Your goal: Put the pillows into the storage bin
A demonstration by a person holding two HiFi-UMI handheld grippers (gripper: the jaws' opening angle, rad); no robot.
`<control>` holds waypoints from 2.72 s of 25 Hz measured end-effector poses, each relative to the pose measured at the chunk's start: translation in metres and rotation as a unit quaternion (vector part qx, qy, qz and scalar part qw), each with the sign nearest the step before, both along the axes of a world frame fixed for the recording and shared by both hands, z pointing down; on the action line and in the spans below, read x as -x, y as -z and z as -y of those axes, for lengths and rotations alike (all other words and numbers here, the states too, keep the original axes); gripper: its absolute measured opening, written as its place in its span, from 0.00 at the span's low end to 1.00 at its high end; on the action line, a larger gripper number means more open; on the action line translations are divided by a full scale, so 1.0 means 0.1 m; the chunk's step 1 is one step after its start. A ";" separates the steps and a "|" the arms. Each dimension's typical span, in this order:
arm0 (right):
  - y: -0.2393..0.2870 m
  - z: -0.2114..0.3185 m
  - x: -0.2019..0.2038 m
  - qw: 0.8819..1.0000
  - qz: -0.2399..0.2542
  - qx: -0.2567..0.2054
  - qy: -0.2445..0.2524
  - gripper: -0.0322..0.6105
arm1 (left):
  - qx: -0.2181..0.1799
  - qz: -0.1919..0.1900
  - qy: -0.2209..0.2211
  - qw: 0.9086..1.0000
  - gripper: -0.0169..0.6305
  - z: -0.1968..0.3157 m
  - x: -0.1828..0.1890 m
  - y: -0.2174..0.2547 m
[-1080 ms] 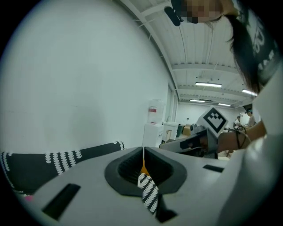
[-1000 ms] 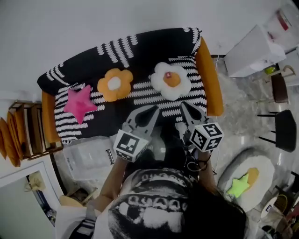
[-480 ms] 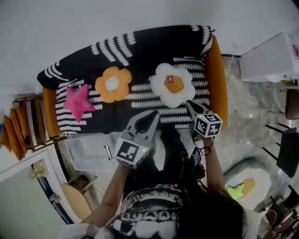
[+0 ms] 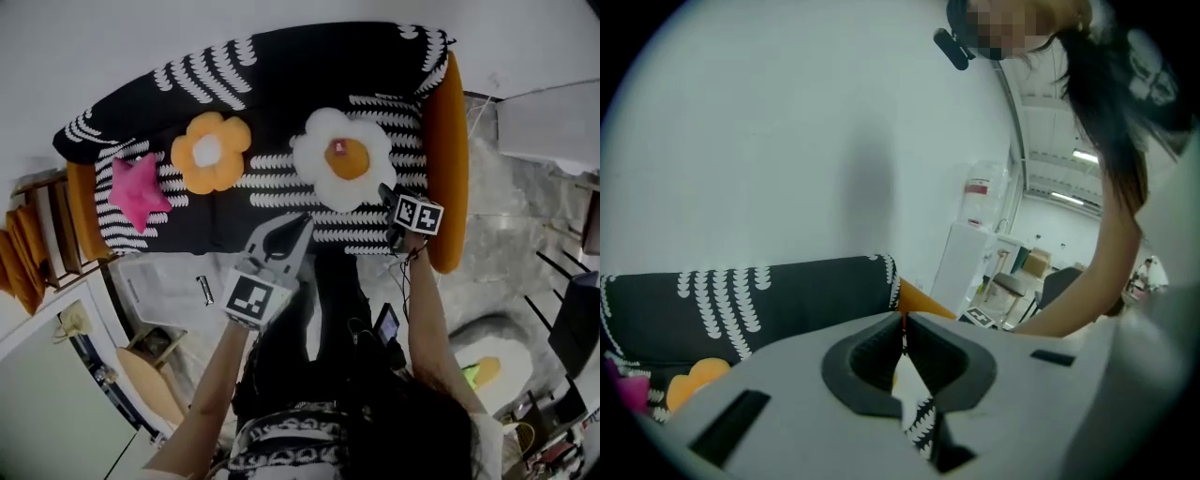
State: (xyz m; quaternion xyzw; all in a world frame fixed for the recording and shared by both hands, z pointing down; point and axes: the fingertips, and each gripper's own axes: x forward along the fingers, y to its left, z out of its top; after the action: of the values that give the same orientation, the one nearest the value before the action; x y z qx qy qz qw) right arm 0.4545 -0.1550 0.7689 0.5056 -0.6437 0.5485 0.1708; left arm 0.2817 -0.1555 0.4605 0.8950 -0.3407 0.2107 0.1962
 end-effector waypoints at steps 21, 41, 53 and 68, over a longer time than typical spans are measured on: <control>-0.02 -0.10 0.40 0.987 0.139 0.031 -0.079 0.24 | -0.017 0.036 0.066 0.997 0.05 -0.18 0.49 -0.33; 2.56 -0.93 3.65 0.954 0.246 -0.045 0.167 0.16 | -0.069 0.045 0.367 0.927 0.05 -2.16 3.73 0.53; 3.00 -2.47 6.64 0.917 0.267 -0.019 0.295 0.16 | -0.067 0.055 0.492 0.866 0.05 -4.28 5.96 0.50; 2.65 -4.21 9.41 0.832 0.296 0.059 0.465 0.28 | -0.049 0.033 0.696 0.715 0.05 -6.33 6.97 0.38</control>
State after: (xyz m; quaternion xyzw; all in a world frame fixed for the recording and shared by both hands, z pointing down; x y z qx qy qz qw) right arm -0.4870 0.2657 0.5044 -0.0513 -0.7890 0.5645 0.2369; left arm -0.4156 0.4772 0.4228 0.4056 -0.8838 0.0263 0.2319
